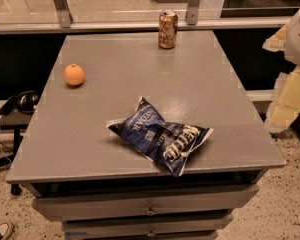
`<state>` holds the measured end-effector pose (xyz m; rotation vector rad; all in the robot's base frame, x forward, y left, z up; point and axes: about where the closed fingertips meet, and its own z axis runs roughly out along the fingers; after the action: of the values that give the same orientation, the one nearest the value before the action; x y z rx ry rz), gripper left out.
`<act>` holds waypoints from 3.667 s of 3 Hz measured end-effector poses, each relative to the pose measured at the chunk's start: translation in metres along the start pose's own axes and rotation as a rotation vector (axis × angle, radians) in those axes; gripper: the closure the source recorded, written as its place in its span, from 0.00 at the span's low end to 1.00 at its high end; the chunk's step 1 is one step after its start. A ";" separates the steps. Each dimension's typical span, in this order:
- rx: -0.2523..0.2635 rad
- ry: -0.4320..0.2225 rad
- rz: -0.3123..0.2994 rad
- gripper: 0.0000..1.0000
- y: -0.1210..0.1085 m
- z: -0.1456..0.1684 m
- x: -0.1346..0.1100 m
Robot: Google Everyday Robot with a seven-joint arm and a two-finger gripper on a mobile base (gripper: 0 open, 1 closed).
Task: Move blue chip bag near orange can
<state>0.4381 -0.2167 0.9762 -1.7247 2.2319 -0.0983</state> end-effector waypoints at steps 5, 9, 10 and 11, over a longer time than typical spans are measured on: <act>-0.235 -0.447 0.144 0.00 0.035 0.076 -0.083; -0.294 -0.520 0.273 0.39 0.065 0.149 -0.117; -0.243 -0.519 0.306 0.63 0.048 0.146 -0.108; -0.163 -0.510 0.335 0.87 0.019 0.139 -0.094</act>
Offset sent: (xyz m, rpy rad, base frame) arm 0.0224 0.0129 -0.0131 0.1858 -0.0555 -0.0067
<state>0.4814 -0.1028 0.8588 -1.2351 2.1304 0.5489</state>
